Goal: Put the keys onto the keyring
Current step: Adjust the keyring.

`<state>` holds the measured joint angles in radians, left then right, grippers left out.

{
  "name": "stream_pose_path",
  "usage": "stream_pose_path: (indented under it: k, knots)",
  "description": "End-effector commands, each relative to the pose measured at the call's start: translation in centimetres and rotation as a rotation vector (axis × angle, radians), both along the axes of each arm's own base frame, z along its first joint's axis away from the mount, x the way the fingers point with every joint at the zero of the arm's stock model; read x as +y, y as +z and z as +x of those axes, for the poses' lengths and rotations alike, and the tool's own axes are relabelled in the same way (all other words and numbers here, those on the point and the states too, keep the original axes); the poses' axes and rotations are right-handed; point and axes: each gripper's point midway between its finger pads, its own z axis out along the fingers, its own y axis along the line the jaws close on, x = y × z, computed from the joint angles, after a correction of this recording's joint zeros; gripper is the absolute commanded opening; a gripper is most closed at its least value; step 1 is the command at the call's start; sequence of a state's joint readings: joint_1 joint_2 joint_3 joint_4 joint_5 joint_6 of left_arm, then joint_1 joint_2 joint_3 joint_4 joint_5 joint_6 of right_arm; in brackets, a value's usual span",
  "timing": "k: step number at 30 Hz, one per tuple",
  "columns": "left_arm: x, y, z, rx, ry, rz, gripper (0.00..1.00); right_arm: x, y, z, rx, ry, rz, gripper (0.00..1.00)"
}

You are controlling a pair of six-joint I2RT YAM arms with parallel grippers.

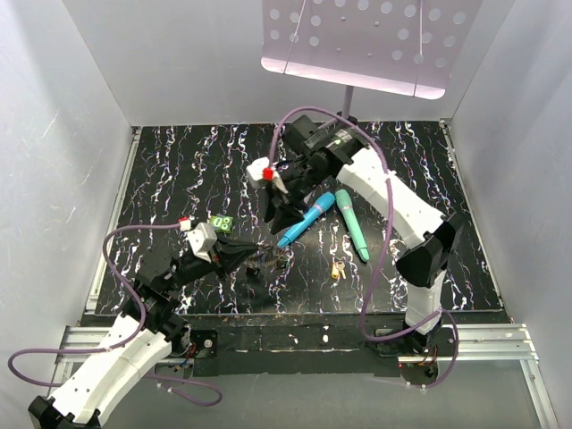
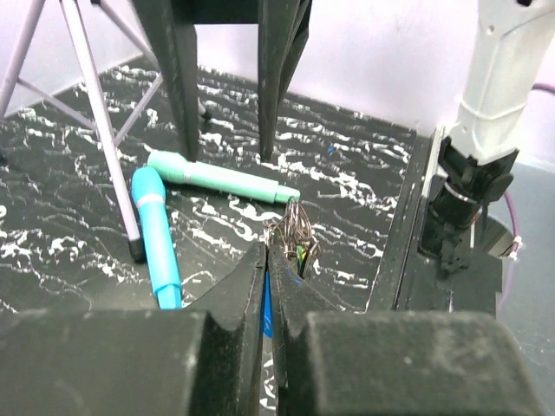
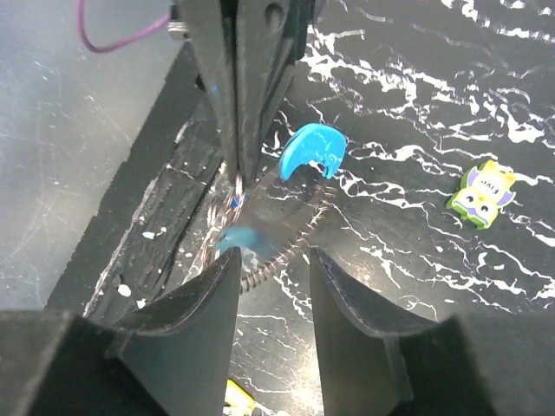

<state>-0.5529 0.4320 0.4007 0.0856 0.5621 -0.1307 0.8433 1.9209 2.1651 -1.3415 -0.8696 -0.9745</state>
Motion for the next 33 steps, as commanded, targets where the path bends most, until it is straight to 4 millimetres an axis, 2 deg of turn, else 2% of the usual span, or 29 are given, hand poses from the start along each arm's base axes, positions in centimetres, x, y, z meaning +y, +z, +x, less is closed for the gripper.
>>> stream_pose_path:
  k: [1,5,9,12,18,22,28,33]
  knots:
    - [0.3,3.8,-1.1,-0.100,-0.012,-0.176,0.00,-3.8,5.5,-4.8,0.146,0.089,0.178,0.46]
    - [0.9,5.8,-1.9,-0.142,-0.020,-0.329,0.00,-3.2,6.5,-5.2,0.120,0.123,0.310,0.46]
    - [1.4,7.5,-2.7,-0.197,-0.049,-0.439,0.00,-2.6,7.9,-5.3,0.194,0.126,0.331,0.45]
    - [1.2,8.3,-3.1,-0.210,-0.074,-0.445,0.00,-2.1,8.5,-5.2,0.246,0.119,0.338,0.44]
    - [0.1,8.0,-2.7,-0.188,-0.099,-0.328,0.00,-1.2,7.8,-3.9,0.269,0.069,0.302,0.41]
    - [0.1,7.5,-2.7,-0.186,-0.096,-0.265,0.00,-1.1,8.0,-3.8,0.272,0.067,0.304,0.39]
    - [0.3,7.6,-2.9,-0.203,-0.088,-0.253,0.00,-0.7,7.1,-4.0,0.279,0.064,0.275,0.31]
    - [0.3,7.8,-2.9,-0.208,-0.090,-0.266,0.00,-0.2,6.4,-4.1,0.278,0.065,0.253,0.27]
